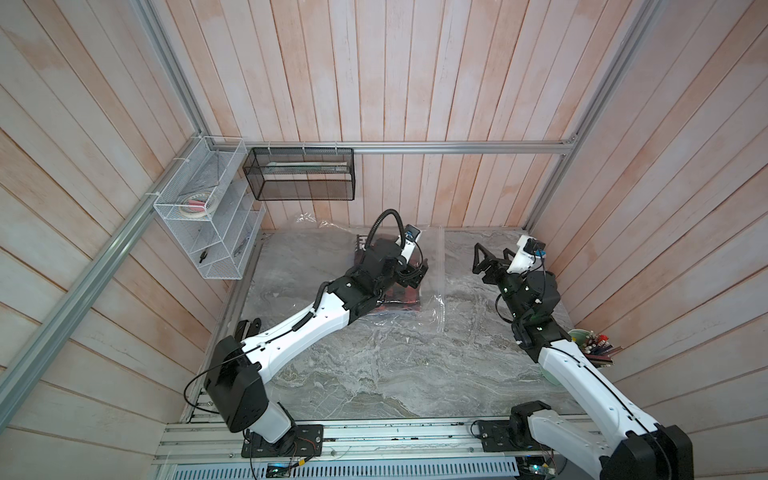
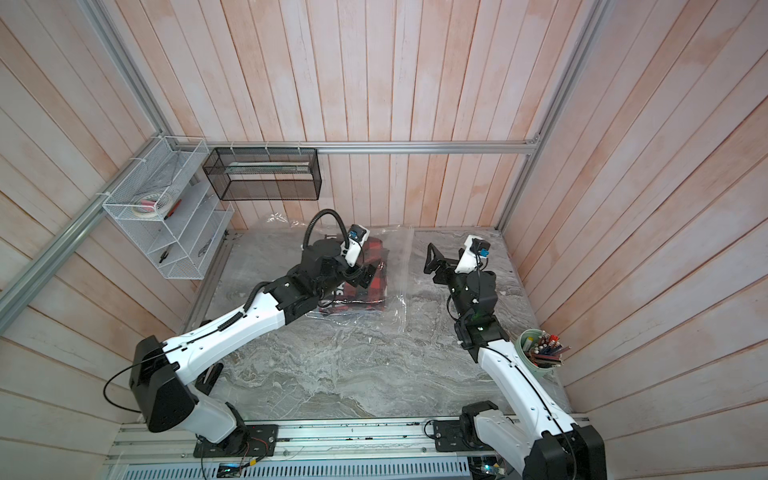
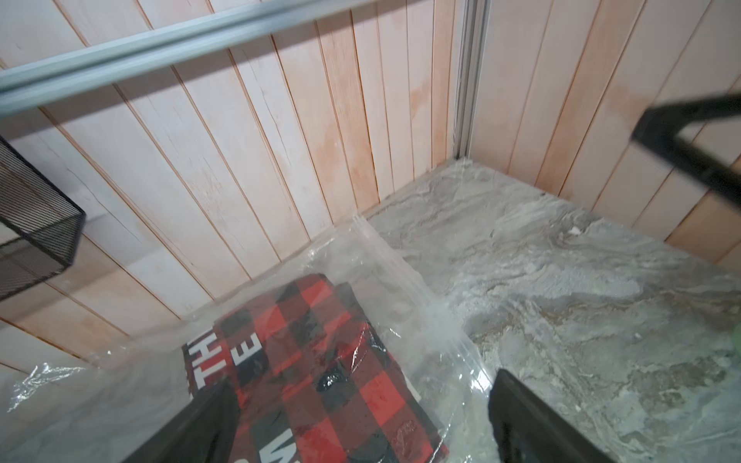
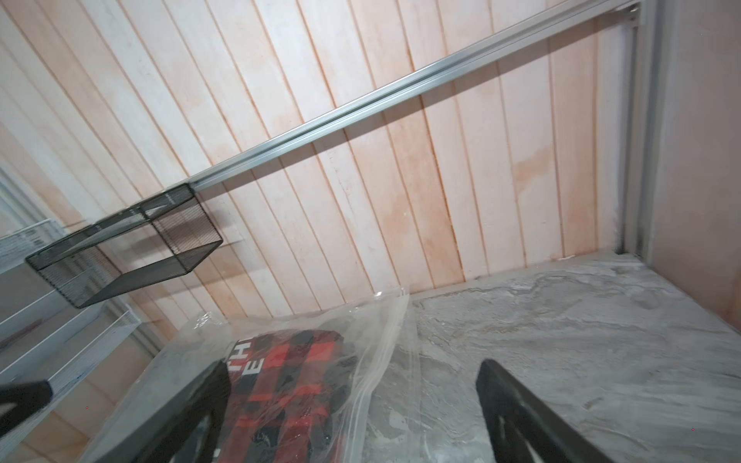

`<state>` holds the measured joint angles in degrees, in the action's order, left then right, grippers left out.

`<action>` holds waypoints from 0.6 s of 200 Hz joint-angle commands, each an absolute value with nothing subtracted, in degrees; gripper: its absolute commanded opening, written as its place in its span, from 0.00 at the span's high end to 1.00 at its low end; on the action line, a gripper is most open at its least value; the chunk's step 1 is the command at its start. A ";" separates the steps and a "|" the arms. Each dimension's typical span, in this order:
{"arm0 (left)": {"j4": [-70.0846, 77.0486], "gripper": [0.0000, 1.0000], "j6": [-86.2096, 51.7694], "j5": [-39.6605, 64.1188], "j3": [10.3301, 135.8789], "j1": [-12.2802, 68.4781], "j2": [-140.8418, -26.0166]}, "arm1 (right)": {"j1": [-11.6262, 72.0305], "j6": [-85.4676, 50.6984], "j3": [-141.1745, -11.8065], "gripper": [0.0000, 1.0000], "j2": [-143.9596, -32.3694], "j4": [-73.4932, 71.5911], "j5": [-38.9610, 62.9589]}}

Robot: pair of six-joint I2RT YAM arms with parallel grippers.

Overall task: Take the shirt out of the vacuum bag
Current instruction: Open the vacuum bag at the center of the board.

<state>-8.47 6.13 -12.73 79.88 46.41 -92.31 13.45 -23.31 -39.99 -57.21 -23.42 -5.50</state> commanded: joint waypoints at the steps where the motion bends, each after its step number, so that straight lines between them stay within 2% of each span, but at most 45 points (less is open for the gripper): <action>1: -11.60 0.00 7.21 -14.92 83.26 48.53 -96.75 | 12.42 -26.08 -42.74 0.02 -53.87 -16.19 -13.48; 120: -19.77 0.00 6.56 -21.79 106.95 52.18 -123.13 | 12.05 -26.93 -44.34 0.02 -46.89 -10.78 -12.61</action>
<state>-15.70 6.68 -19.14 102.02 51.94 -119.37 12.27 -26.11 -42.70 -48.01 -12.32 -12.82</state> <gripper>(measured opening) 0.999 0.982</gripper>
